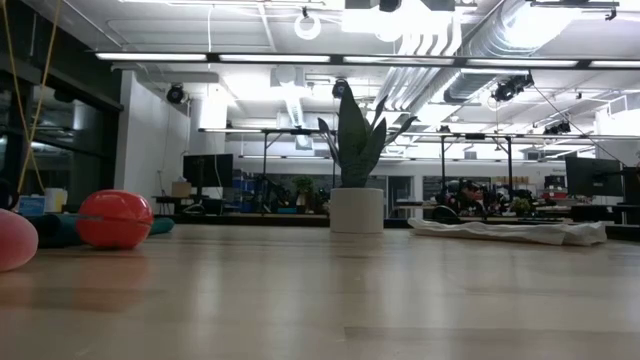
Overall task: Pick and placing Produce into tupperware
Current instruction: Put the red cherry into the black bin
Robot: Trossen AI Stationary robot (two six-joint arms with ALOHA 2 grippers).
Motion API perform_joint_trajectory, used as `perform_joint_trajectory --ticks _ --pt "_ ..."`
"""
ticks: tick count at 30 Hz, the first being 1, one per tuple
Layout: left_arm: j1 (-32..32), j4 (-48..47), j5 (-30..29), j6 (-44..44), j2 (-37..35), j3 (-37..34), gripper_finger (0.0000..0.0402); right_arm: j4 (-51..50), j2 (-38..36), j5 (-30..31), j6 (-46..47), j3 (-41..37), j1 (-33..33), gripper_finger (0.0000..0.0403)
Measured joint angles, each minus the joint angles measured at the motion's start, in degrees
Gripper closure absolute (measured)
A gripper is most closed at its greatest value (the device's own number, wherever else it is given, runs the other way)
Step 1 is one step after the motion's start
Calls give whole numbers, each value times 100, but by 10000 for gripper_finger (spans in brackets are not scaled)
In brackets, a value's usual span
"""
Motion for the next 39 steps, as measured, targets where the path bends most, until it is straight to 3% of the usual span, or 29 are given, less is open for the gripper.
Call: perform_joint_trajectory --ticks 14,26,39 --pt "0 116 20 85 207 2 293 5 2 -4 -109 0 2 168" --pt "0 297 3 132 210 2 293 0 2 -158 -96 0 -138 233" --pt "2 287 4 260 210 2 293 -2 2 -186 -109 2 -138 241"
